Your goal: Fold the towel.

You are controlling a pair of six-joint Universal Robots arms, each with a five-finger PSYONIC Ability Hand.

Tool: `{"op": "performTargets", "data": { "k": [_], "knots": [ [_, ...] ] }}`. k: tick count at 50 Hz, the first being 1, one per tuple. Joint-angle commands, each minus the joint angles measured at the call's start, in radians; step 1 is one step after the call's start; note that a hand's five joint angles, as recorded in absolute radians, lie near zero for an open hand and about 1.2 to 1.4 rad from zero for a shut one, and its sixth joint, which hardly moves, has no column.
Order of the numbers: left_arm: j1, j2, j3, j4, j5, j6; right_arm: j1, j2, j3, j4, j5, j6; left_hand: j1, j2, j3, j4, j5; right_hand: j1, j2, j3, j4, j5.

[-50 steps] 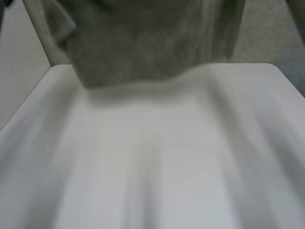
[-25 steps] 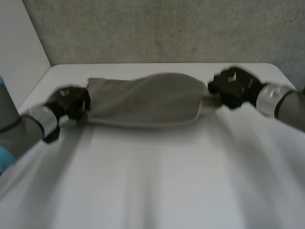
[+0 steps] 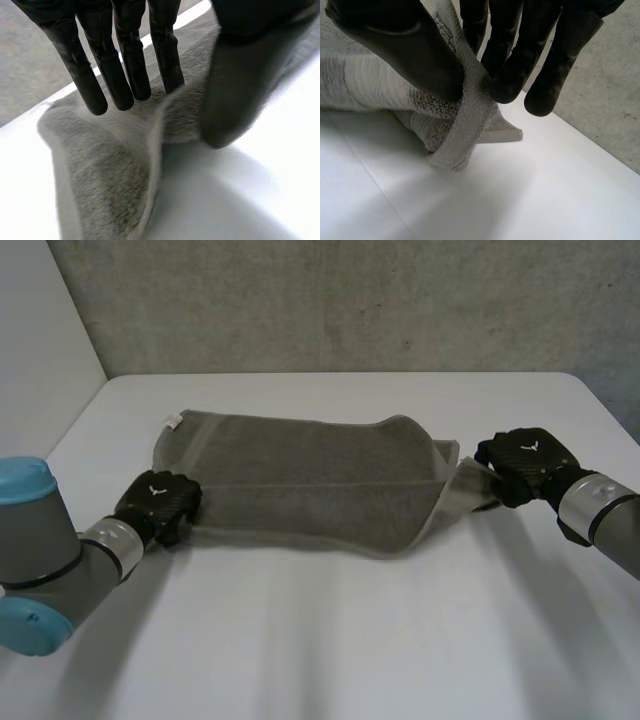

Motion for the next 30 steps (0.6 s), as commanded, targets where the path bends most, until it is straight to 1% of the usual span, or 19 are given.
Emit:
{"op": "performTargets", "data": {
  "k": [1,2,4,7,13,18,21,22,23,24,25,26,28,30],
  "knots": [
    [-0.006,-0.001,-0.048,0.094,-0.085,0.004,0.014,0.007,0.037,-0.063,0.012,-0.008,-0.021,-0.032,-0.029,-0.039,-0.015,0.076,0.078,0.051,0.055,0.065],
    [-0.006,-0.001,-0.048,0.094,-0.085,0.004,0.014,0.007,0.037,-0.064,0.012,-0.008,-0.021,-0.032,-0.029,-0.039,-0.015,0.076,0.078,0.051,0.055,0.065],
    [-0.006,-0.001,-0.056,0.119,-0.086,0.010,0.014,0.010,0.041,-0.085,0.043,-0.007,-0.021,-0.032,-0.029,-0.039,-0.015,0.076,0.078,0.051,0.055,0.065],
    [-0.006,-0.002,-0.056,0.126,-0.086,0.011,0.014,0.015,0.041,-0.091,0.066,-0.008,-0.018,-0.030,-0.026,-0.036,-0.012,0.076,0.078,0.051,0.055,0.065],
    [-0.004,-0.030,-0.048,0.129,-0.089,0.014,0.013,0.019,0.040,-0.093,0.075,-0.007,-0.018,-0.030,-0.026,-0.036,-0.012,0.076,0.078,0.051,0.055,0.065],
    [-0.004,-0.044,-0.047,0.128,-0.092,0.014,0.010,0.021,0.038,-0.106,0.110,-0.007,-0.006,-0.018,-0.014,-0.024,0.000,0.076,0.078,0.051,0.055,0.065],
    [-0.004,-0.044,-0.045,0.120,-0.092,0.014,0.007,0.024,0.037,-0.117,0.133,-0.005,0.041,0.029,0.033,0.023,0.047,0.076,0.078,0.051,0.055,0.065],
    [-0.004,-0.042,-0.045,0.119,-0.094,0.014,0.005,0.031,0.034,-0.119,0.138,-0.007,0.116,0.105,0.108,0.098,0.123,0.076,0.078,0.051,0.055,0.065],
    [-0.003,-0.041,-0.045,0.119,-0.094,0.012,0.005,0.039,0.029,-0.119,0.139,-0.007,0.254,0.242,0.246,0.236,0.260,0.076,0.078,0.051,0.055,0.065],
    [-0.003,-0.041,-0.045,0.119,-0.094,0.012,0.005,0.039,0.029,-0.119,0.139,-0.007,0.255,0.243,0.247,0.237,0.261,0.076,0.078,0.051,0.055,0.065],
    [-0.003,-0.036,-0.045,0.117,-0.094,0.011,0.004,0.044,0.024,-0.119,0.141,-0.008,0.400,0.389,0.392,0.382,0.407,0.076,0.078,0.051,0.055,0.065],
    [-0.003,-0.036,-0.045,0.117,-0.094,0.011,0.002,0.048,0.023,-0.120,0.141,-0.010,0.402,0.390,0.394,0.384,0.408,0.076,0.078,0.051,0.055,0.065],
    [-0.001,-0.031,-0.044,0.117,-0.091,0.011,0.002,0.050,0.021,-0.120,0.144,-0.010,0.641,0.630,0.634,0.623,0.648,0.076,0.078,0.051,0.055,0.065],
    [-0.001,-0.028,-0.044,0.116,-0.091,0.011,0.002,0.050,0.021,-0.120,0.144,-0.010,0.668,0.657,0.660,0.650,0.675,0.076,0.078,0.051,0.055,0.065]
  ]
}}
